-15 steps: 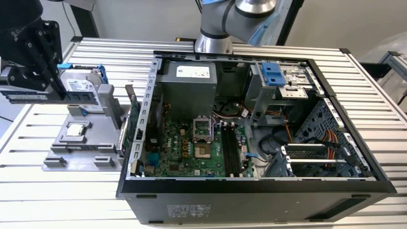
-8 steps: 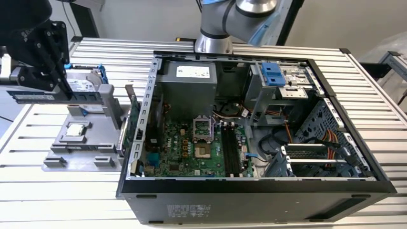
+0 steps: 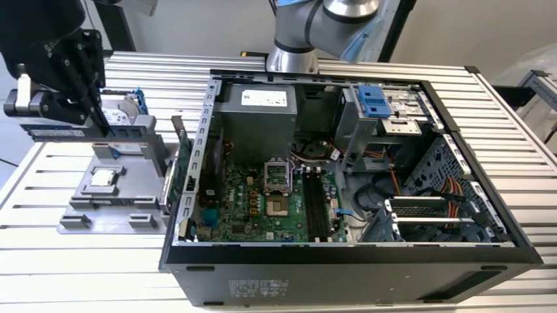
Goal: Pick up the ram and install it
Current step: 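Pick up the ram and move it above insertion slot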
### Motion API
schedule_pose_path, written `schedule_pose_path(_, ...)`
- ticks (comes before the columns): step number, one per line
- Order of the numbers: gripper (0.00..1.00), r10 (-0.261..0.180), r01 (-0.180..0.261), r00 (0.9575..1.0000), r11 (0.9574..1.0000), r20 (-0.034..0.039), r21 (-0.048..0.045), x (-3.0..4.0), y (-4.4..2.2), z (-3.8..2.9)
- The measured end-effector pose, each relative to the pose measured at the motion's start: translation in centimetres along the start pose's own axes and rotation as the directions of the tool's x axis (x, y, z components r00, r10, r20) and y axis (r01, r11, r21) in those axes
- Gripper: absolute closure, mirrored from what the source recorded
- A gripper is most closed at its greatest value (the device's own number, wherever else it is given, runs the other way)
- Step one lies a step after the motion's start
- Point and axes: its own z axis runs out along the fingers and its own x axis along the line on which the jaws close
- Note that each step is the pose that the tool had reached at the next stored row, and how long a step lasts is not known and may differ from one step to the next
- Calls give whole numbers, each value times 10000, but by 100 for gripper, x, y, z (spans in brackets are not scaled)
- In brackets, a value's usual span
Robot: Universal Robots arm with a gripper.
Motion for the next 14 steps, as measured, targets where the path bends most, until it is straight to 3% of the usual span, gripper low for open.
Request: schedule_pose_path(14, 100, 0, 0, 10000, 10000, 0, -3, -1, -191, -2)
